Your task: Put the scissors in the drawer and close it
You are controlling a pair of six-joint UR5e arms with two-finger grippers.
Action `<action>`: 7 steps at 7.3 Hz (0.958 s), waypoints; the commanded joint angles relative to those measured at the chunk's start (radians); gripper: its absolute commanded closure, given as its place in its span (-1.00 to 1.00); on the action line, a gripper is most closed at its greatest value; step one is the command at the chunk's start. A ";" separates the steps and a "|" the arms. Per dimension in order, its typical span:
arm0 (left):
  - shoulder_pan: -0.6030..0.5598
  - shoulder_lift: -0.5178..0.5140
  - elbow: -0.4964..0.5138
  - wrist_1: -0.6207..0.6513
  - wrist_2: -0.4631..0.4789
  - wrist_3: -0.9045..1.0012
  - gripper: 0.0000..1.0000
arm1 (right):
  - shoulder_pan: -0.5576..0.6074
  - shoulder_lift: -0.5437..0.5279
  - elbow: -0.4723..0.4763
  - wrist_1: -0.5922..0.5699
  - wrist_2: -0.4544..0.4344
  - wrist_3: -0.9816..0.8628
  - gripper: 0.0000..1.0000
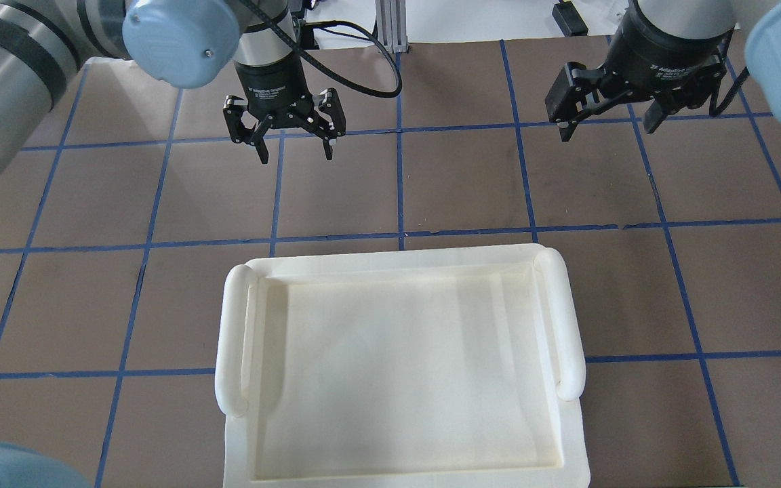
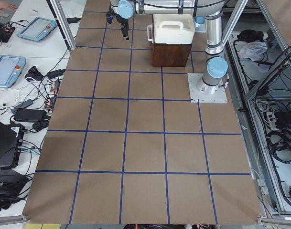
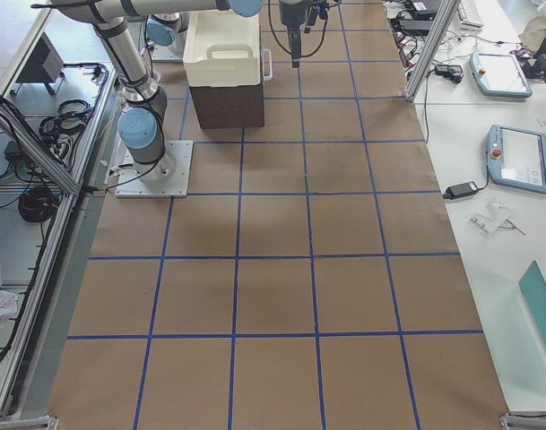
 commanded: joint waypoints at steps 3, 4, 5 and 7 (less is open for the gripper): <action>0.175 0.136 -0.024 0.074 0.058 0.205 -1.00 | 0.000 0.001 0.000 0.000 0.000 -0.002 -1.00; 0.187 0.150 -0.031 0.071 0.079 0.205 -1.00 | 0.000 0.001 0.000 -0.002 0.000 -0.001 -1.00; 0.194 0.172 -0.053 0.069 0.072 0.205 -1.00 | 0.000 0.002 0.000 -0.002 -0.002 -0.001 -1.00; 0.192 0.230 -0.103 0.072 0.077 0.205 -1.00 | 0.000 0.009 0.000 -0.017 -0.002 -0.002 -1.00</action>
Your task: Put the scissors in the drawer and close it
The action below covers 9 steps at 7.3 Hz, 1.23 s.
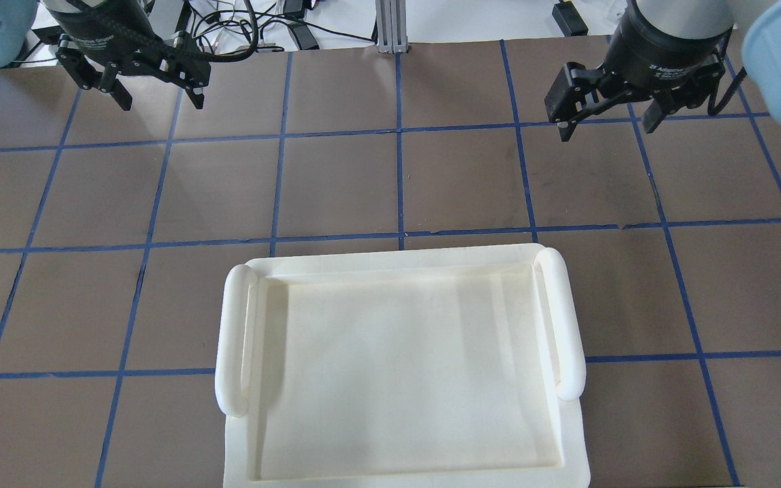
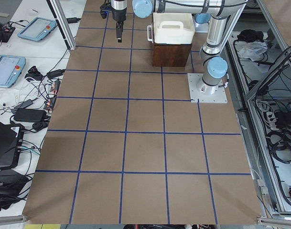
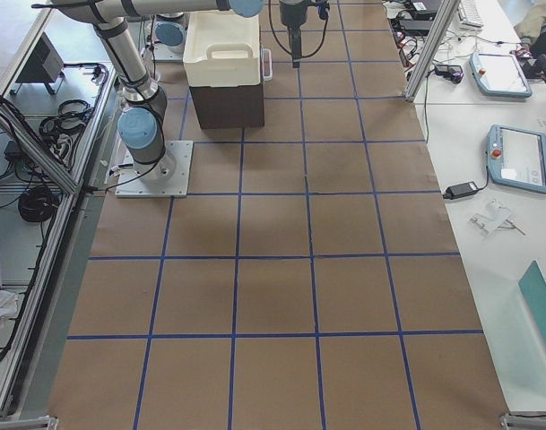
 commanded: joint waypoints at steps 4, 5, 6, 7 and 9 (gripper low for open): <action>-0.004 0.126 -0.148 0.039 -0.015 -0.001 -1.00 | 0.000 0.003 0.000 -0.013 0.000 -0.001 -1.00; -0.006 0.132 -0.177 0.095 -0.015 0.002 -1.00 | -0.002 0.000 0.000 -0.013 -0.002 -0.001 -1.00; -0.006 0.141 -0.194 0.109 -0.015 0.002 -1.00 | 0.000 0.001 0.000 -0.013 0.003 -0.001 -1.00; -0.004 0.143 -0.196 0.119 -0.015 0.005 -1.00 | -0.002 0.000 0.000 -0.016 0.001 0.000 -1.00; -0.006 0.144 -0.196 0.120 -0.015 -0.012 -1.00 | -0.002 0.001 0.000 -0.015 0.001 0.002 -1.00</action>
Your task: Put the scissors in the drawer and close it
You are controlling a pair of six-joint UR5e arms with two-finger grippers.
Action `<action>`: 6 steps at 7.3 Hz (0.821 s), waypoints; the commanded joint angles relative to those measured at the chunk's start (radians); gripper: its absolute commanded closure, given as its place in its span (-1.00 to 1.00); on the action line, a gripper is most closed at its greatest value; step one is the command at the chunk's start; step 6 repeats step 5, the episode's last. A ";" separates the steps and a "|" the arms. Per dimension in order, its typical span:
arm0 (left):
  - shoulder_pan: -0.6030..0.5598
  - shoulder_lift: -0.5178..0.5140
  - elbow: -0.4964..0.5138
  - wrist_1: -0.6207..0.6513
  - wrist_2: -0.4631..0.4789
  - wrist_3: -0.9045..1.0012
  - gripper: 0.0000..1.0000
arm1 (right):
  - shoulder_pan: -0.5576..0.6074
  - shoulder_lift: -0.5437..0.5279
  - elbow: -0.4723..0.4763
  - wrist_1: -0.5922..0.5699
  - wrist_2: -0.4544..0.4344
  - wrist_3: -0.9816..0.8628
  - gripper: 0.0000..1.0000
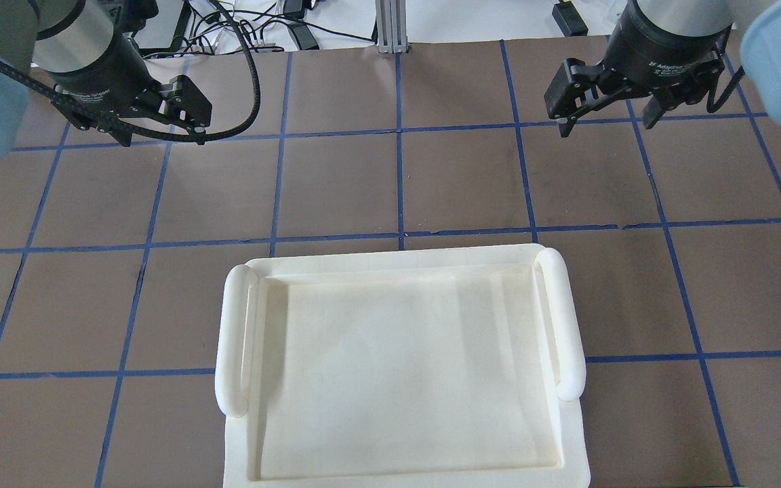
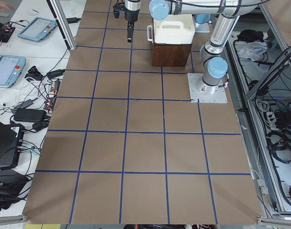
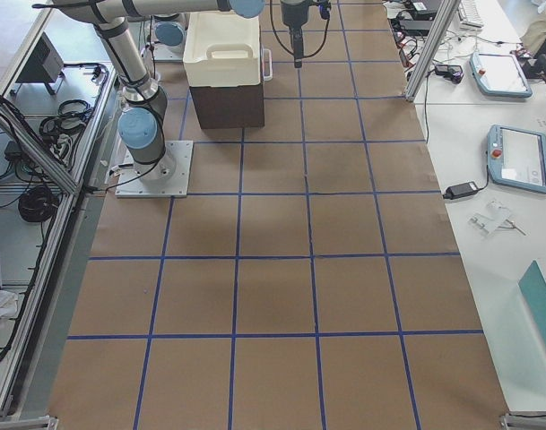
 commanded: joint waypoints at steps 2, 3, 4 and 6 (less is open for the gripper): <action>-0.001 0.003 -0.002 0.002 0.008 0.003 -1.00 | -0.001 -0.003 0.000 0.000 0.002 0.000 -1.00; 0.001 0.001 -0.001 0.004 0.006 0.003 -1.00 | -0.001 -0.003 0.000 0.002 0.002 0.000 -1.00; 0.000 0.001 -0.002 0.004 0.003 -0.001 -1.00 | 0.001 0.003 0.000 0.000 0.000 0.001 -1.00; -0.001 0.001 -0.004 0.002 0.002 -0.011 -1.00 | -0.001 0.003 0.000 0.000 0.000 0.006 -1.00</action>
